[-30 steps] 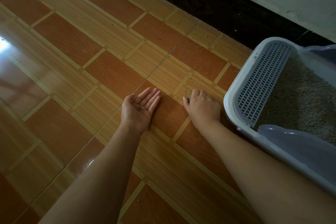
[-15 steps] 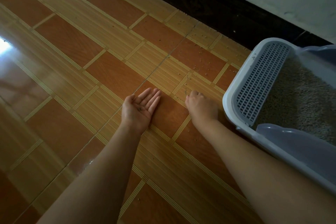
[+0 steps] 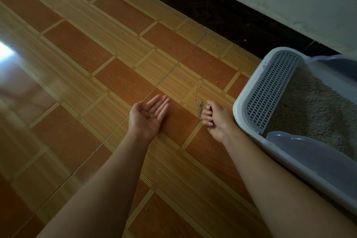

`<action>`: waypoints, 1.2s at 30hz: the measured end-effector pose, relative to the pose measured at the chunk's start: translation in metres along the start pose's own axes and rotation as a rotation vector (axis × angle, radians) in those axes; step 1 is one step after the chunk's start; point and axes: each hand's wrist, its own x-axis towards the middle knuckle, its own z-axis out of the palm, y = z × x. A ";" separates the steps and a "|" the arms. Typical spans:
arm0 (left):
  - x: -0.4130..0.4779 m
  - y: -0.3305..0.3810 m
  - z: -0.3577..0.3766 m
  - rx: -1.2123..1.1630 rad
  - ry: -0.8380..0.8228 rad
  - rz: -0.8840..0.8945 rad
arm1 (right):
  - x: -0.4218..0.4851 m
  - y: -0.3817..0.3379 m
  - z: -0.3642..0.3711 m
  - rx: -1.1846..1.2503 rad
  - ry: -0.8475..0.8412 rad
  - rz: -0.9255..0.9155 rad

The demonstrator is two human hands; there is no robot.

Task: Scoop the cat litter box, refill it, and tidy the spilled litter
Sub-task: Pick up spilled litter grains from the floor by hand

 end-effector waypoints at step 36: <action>0.001 0.001 -0.003 0.002 -0.008 -0.021 | 0.010 -0.008 0.005 -1.154 0.288 -0.418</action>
